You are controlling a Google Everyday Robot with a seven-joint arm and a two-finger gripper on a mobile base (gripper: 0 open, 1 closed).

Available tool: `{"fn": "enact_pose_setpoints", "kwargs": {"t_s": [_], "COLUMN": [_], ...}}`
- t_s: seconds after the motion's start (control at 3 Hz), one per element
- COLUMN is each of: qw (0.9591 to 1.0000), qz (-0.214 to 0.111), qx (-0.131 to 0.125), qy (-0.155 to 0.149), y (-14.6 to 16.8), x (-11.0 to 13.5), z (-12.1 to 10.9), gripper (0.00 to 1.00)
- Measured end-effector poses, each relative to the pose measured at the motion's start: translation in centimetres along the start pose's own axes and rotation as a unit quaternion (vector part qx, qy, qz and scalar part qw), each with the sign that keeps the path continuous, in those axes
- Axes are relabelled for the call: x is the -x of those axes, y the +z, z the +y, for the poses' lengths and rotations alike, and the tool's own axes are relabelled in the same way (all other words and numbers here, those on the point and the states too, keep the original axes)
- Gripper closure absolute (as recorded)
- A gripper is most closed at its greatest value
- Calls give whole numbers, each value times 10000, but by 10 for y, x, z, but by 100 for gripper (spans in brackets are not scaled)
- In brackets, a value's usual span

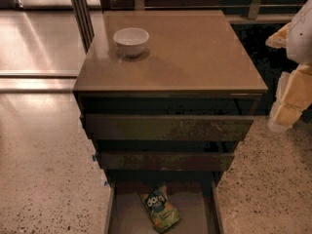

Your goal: Pick green rice chip bag from bottom drawer and place on counter

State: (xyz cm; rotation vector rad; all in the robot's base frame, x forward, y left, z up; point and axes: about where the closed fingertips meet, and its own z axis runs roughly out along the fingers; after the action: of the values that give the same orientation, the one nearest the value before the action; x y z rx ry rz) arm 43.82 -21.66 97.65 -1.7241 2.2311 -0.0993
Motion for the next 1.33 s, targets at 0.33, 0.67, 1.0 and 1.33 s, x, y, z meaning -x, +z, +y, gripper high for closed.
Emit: {"fn": "enact_pose_setpoints", "kwargs": {"t_s": [0.33, 0.67, 1.0, 1.33], "qw": [10000, 10000, 9988, 9927], "qz": [0, -60, -394, -1018], "qx": [0, -48, -280, 6], "qy": [0, 13, 109, 645], "y": [0, 5, 31, 84], "x": [0, -1, -4, 1], "z": [0, 2, 16, 57], "gripper": [0, 0, 0, 0]}}
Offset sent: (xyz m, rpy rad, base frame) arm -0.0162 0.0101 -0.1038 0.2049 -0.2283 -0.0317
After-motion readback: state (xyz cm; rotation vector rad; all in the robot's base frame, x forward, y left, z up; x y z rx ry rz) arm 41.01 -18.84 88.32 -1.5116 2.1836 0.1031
